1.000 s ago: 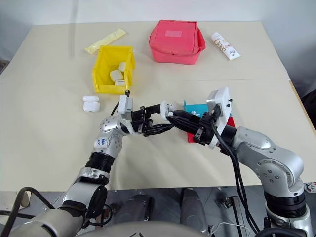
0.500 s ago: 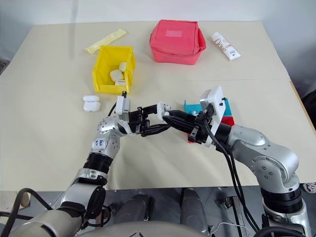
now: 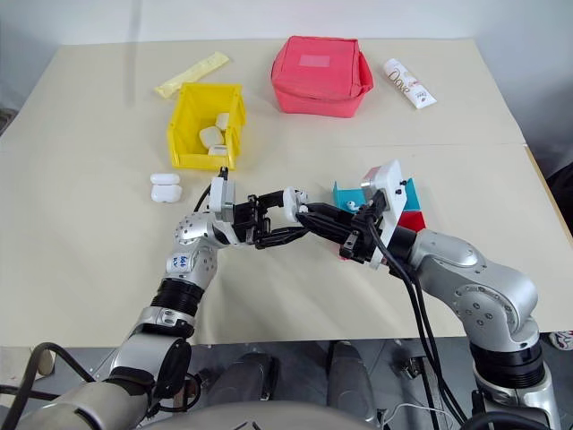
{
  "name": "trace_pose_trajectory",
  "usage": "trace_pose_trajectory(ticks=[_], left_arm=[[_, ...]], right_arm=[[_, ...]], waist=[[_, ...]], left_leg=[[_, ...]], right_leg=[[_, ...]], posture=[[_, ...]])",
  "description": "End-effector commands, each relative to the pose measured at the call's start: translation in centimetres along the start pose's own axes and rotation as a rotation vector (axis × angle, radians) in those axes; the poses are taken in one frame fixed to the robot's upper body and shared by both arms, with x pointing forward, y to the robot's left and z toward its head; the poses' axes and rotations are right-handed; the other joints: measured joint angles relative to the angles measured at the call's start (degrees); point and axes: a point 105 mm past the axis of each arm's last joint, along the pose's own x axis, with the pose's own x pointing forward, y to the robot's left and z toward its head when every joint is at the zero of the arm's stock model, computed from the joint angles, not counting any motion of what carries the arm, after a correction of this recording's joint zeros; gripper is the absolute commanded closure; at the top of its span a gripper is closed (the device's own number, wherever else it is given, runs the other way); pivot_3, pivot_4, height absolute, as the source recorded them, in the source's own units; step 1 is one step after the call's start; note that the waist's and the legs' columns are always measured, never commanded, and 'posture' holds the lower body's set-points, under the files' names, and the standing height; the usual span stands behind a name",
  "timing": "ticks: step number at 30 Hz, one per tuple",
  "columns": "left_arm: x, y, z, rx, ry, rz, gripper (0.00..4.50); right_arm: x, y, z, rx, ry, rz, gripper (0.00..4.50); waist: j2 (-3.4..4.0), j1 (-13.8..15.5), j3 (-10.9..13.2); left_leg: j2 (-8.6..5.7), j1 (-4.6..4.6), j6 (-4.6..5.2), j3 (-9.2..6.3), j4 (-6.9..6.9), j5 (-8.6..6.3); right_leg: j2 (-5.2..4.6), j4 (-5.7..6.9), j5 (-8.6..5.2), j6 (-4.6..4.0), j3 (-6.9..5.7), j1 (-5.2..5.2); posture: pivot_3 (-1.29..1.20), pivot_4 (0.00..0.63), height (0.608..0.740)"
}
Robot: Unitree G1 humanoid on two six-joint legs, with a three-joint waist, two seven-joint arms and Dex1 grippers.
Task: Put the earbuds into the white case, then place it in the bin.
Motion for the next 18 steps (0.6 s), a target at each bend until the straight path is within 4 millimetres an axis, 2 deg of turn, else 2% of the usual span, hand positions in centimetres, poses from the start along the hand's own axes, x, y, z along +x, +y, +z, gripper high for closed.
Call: trace_pose_trajectory(ticks=[1, 13, 15, 18], left_arm=[[2.5, -0.6, 4.5, 0.196, -0.145, -0.135, 1.72], [2.3, -0.7, 4.1, 0.168, -0.125, -0.132, 1.72], [2.3, -0.6, 3.9, 0.162, -0.114, -0.129, 1.72], [2.1, -0.5, 3.6, 0.152, -0.097, -0.127, 1.72]], right_arm=[[-1.8, -5.4, -4.9, 0.095, 0.217, -0.31, 4.03], [-1.5, -4.6, -3.7, 0.04, 0.186, -0.268, 4.03], [-1.2, -3.9, -3.0, 0.009, 0.162, -0.228, 3.29], [-1.1, -3.3, -2.2, -0.022, 0.132, -0.199, 2.45]], waist=[[0.0, 0.0, 0.0], [0.0, 0.0, 0.0], [0.0, 0.0, 0.0], [-0.01, 0.1, 0.0]], left_leg=[[0.0, 0.0, 0.0, 0.0, 0.0, 0.0], [0.0, 0.0, 0.0, 0.0, 0.0, 0.0], [0.0, 0.0, 0.0, 0.0, 0.0, 0.0], [-0.02, 0.0, 0.02, 0.0, 0.0, 0.01]], right_leg=[[0.0, 0.0, 0.0, 0.0, 0.0, 0.0], [0.0, 0.0, 0.0, 0.0, 0.0, 0.0], [0.0, 0.0, 0.0, 0.0, 0.0, 0.0], [-0.02, -0.01, 0.0, 0.0, 0.0, 0.01]], posture=[[0.0, 0.15, 0.74], [0.0, 0.15, 0.74], [0.0, 0.15, 0.74], [0.0, 0.15, 0.74]])
